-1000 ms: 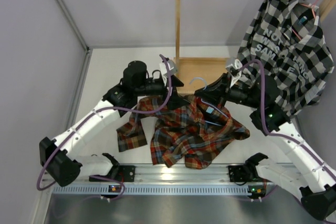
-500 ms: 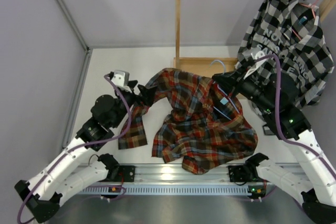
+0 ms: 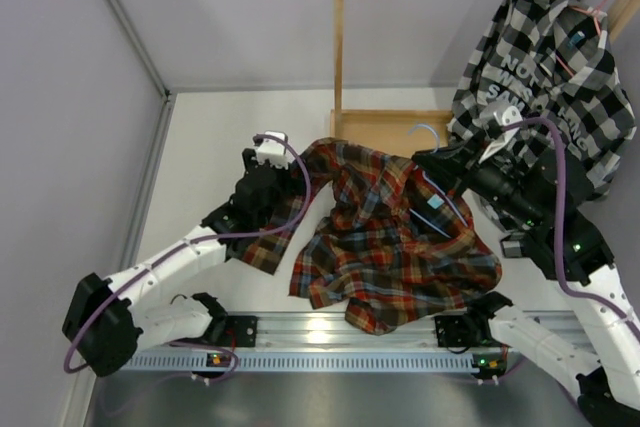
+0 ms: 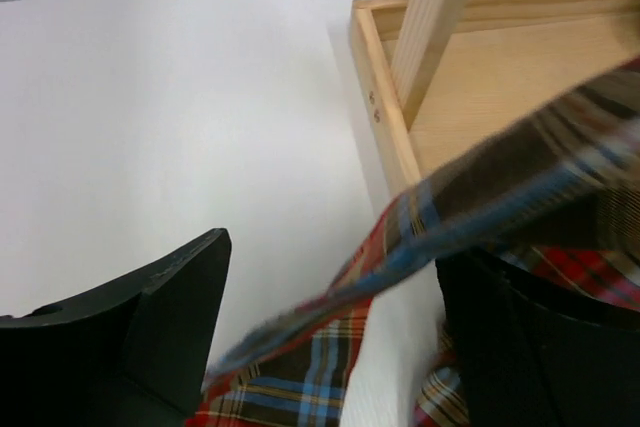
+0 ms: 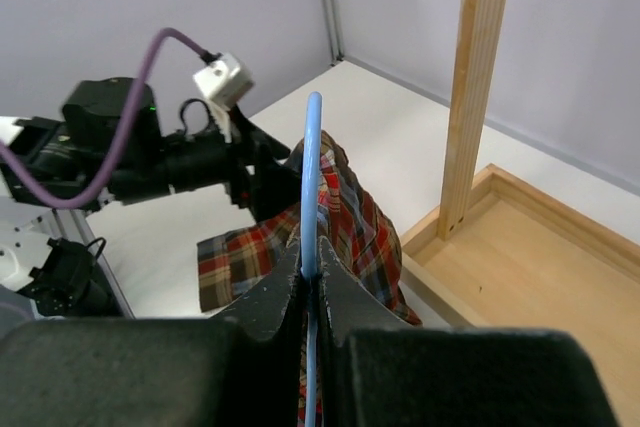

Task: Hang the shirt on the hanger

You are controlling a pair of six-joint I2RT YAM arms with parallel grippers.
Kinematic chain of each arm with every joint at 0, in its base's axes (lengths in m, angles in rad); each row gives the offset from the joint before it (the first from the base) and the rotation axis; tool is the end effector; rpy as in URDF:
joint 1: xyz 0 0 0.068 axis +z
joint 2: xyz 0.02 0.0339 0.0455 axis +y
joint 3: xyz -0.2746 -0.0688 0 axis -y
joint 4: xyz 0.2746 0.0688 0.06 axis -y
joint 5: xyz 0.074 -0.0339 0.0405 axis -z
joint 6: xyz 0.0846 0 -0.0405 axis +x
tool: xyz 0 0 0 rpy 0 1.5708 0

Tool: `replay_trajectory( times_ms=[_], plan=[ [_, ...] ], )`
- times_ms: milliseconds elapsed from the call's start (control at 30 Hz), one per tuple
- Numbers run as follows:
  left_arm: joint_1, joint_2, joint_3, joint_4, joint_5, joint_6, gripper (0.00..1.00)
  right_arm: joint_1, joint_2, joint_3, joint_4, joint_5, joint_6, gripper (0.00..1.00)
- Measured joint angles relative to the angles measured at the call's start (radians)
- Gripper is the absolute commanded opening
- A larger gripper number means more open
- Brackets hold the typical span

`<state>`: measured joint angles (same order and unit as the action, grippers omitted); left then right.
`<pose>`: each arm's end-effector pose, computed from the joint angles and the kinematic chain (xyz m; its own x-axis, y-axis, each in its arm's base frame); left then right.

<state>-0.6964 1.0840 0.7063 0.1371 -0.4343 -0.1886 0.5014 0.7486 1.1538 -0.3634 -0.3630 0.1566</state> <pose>0.2647 -0.1750 0.2748 -0.2299 -0.0295 -0.9728 0.2294 0.9697 -0.0836 0.1614 0.1227 0.4702 -0.0824 0.1211 -0.9892 -0.7568 0.6382 0.1412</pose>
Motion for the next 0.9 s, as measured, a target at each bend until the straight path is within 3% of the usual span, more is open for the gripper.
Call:
replay_trajectory(
  times_ms=[67, 133, 167, 233, 367, 533, 900],
  plan=[
    [0.001, 0.05, 0.014, 0.023, -0.03, 0.008, 0.75, 0.0, -0.021, 0.007, -0.007, -0.014, 0.0, 0.0],
    [0.006, 0.091, 0.027, 0.049, -0.048, 0.016, 0.75, 0.0, -0.04, 0.008, -0.008, -0.029, 0.0, 0.0],
    [0.008, 0.104, 0.031, 0.057, -0.053, 0.019, 0.59, 0.0, -0.049, 0.008, -0.011, -0.037, 0.0, 0.0],
    [0.016, 0.132, 0.043, 0.081, -0.056, 0.015, 0.03, 0.0, -0.067, 0.008, -0.014, -0.049, 0.0, 0.0],
    [0.023, 0.161, 0.068, 0.103, -0.087, 0.011, 0.0, 0.0, -0.096, 0.007, -0.02, -0.029, -0.004, 0.0],
    [0.089, 0.179, 0.091, 0.087, -0.143, -0.103, 0.0, 0.0, -0.148, -0.022, -0.026, 0.089, -0.009, 0.0],
    [0.12, 0.192, 0.055, 0.096, -0.076, -0.158, 0.0, 0.0, -0.177, -0.034, -0.027, 0.16, -0.019, 0.0]
  ],
)
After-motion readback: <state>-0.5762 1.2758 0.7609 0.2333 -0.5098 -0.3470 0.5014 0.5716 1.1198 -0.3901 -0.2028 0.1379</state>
